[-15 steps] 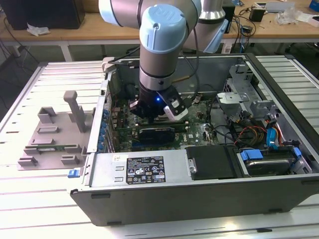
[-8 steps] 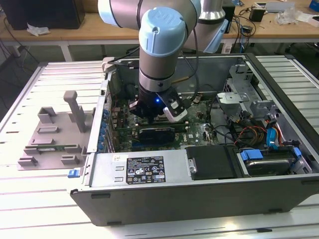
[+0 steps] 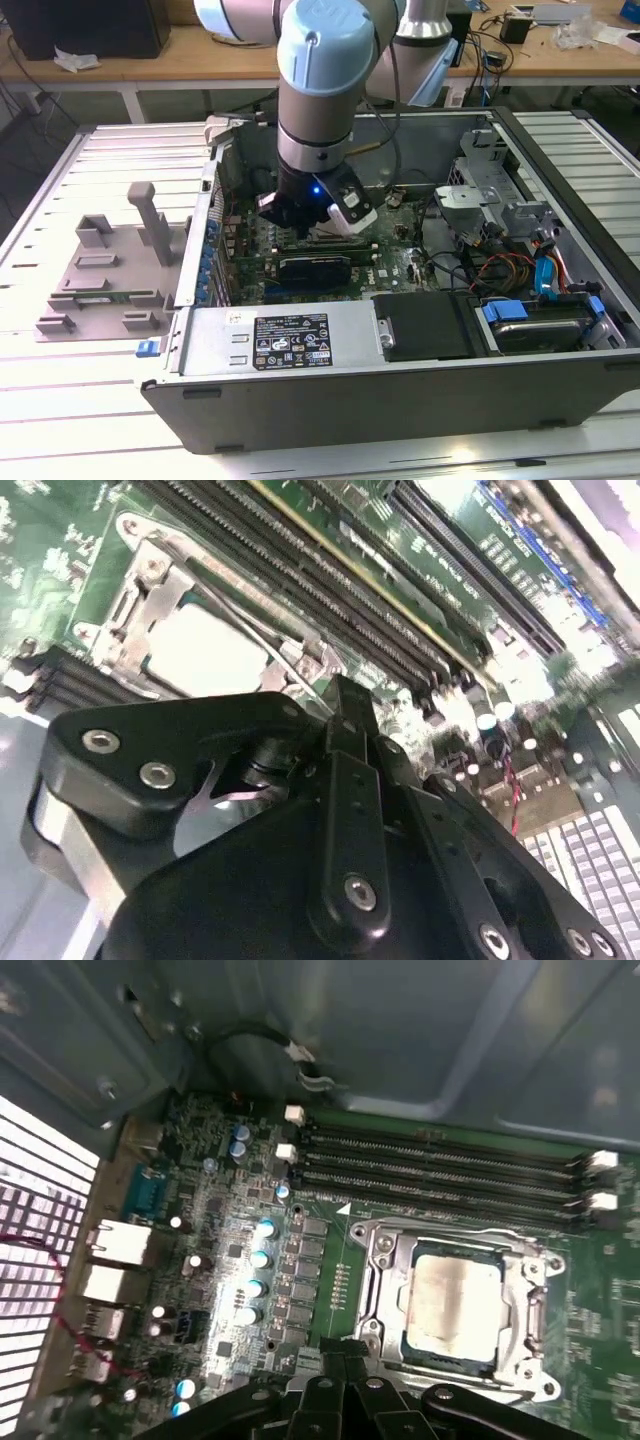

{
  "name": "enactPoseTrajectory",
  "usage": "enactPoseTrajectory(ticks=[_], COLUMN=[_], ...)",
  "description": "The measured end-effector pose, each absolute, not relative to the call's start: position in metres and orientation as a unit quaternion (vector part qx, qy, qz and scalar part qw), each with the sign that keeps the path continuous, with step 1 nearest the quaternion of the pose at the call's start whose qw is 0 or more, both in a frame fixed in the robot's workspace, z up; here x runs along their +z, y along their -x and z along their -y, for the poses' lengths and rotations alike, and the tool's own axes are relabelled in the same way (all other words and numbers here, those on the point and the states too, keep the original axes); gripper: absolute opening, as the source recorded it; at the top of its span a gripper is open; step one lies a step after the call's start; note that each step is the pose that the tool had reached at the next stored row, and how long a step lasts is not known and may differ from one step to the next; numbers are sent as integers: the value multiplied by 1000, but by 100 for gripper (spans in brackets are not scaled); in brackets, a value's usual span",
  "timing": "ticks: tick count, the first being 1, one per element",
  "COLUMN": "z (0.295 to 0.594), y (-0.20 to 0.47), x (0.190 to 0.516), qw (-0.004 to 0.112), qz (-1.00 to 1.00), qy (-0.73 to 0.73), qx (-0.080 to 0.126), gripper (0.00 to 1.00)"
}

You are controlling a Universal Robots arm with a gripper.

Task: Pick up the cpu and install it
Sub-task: 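Install the second cpu locking lever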

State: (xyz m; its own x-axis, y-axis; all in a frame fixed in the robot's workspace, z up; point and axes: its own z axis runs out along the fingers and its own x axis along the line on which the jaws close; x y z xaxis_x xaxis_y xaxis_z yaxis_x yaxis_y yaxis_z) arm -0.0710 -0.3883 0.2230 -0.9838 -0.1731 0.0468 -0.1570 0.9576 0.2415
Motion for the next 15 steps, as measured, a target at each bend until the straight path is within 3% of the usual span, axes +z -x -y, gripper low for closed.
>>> enactPoseTrajectory(ticks=[10,15], z=[388,388], y=[70,64], x=[266,269], qw=[34,51], qz=[989,992], qy=[-83,-80], qx=[-116,-82], gripper=[11,11])
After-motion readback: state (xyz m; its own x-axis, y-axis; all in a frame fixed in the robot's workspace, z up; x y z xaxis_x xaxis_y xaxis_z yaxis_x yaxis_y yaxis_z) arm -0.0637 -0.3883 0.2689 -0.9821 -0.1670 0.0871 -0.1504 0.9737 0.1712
